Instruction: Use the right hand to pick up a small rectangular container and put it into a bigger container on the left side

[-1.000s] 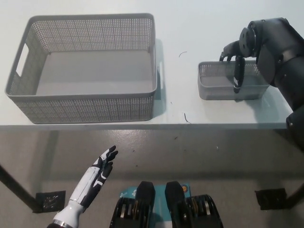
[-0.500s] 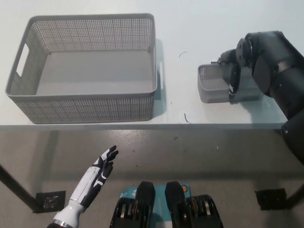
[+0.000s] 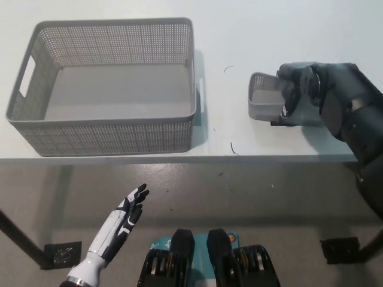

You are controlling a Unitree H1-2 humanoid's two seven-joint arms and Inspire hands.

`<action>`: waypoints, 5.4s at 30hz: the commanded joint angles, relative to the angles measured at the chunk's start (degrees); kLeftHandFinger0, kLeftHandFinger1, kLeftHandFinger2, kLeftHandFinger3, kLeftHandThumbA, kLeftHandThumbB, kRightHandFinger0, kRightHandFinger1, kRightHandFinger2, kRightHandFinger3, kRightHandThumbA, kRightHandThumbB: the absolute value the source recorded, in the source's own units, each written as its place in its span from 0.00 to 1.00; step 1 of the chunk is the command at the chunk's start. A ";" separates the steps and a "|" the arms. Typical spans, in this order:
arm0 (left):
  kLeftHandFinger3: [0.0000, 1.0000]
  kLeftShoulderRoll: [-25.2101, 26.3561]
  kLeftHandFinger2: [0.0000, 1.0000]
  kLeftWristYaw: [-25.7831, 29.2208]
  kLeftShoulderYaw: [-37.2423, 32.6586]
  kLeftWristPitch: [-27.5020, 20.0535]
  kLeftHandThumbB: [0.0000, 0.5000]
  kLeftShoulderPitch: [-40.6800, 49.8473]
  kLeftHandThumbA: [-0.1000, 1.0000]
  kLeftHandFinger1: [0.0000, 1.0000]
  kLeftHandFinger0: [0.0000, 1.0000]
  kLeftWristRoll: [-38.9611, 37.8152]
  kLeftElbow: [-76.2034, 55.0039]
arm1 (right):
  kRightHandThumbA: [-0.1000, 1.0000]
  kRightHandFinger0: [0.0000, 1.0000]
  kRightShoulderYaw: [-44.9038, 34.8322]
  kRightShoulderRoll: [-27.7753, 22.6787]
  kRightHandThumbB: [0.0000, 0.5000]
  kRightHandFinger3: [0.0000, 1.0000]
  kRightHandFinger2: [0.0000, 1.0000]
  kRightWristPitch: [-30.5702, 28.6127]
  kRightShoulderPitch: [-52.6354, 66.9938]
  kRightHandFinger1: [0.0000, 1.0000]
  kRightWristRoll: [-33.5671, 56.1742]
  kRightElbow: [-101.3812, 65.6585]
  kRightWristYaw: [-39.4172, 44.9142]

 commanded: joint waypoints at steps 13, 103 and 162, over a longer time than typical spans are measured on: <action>1.00 0.87 1.00 -0.50 0.01 -1.48 0.50 -1.50 1.00 1.00 1.00 0.30 -1.67 | 0.00 0.00 -12.04 -7.01 0.32 0.97 0.85 -10.22 -15.43 0.46 5.65 -7.15 -24.10; 1.00 1.39 1.00 -2.22 -0.07 -1.19 0.53 -4.38 1.00 1.00 1.00 0.37 -0.64 | 1.00 1.00 -32.90 -10.22 0.70 1.00 1.00 -2.07 1.50 1.00 24.07 -72.27 1.24; 1.00 0.32 1.00 -1.38 -0.55 -4.00 0.51 -3.97 1.00 1.00 1.00 1.28 1.40 | 1.00 1.00 -27.66 7.93 0.42 1.00 1.00 -20.17 68.15 1.00 36.16 -70.03 -9.02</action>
